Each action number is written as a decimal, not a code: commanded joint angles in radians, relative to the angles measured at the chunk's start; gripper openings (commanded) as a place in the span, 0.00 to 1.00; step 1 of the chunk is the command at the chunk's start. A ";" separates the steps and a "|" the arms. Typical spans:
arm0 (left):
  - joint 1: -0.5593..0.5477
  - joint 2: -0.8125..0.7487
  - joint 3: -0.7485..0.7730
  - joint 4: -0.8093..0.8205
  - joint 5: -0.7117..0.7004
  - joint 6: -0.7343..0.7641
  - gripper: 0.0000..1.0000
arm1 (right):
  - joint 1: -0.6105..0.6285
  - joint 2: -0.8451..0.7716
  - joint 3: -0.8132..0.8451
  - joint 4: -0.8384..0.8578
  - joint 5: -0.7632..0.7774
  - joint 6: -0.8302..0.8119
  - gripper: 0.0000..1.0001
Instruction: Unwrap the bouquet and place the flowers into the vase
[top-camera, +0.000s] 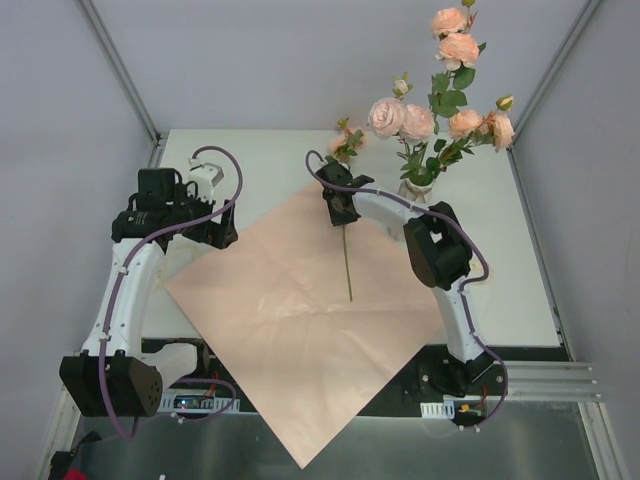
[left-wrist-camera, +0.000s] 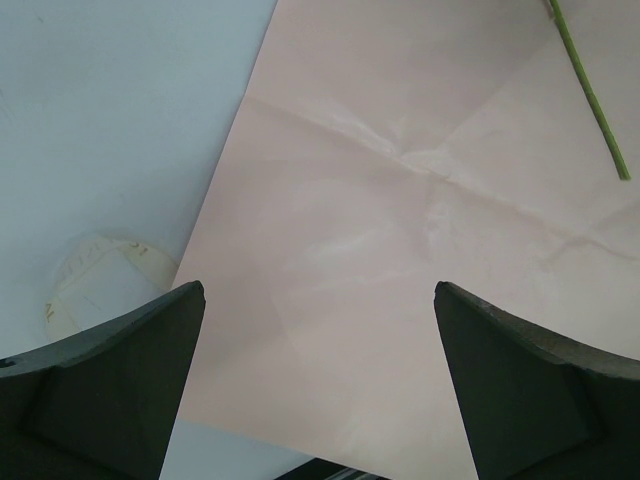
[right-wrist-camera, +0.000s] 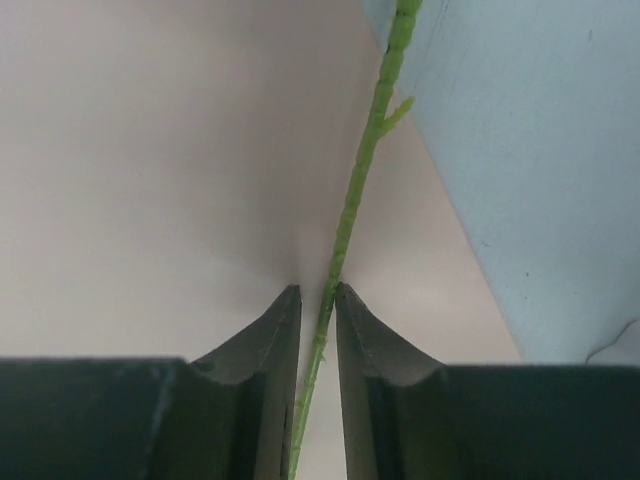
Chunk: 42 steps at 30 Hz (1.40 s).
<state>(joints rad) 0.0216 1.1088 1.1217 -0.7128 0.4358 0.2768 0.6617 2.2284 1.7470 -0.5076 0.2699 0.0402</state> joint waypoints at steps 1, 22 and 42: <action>0.011 0.008 -0.011 0.021 0.009 0.015 0.99 | 0.001 0.025 0.039 -0.046 -0.009 0.012 0.21; 0.011 -0.024 -0.025 0.021 -0.029 0.002 0.99 | 0.137 -0.412 -0.201 0.325 0.060 -0.097 0.01; 0.012 -0.058 -0.025 0.018 -0.037 -0.002 0.99 | 0.223 -0.772 -0.280 0.419 0.098 -0.244 0.01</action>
<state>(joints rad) 0.0216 1.0767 1.0966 -0.7101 0.4068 0.2764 0.8616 1.5269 1.5246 -0.0620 0.3420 -0.2104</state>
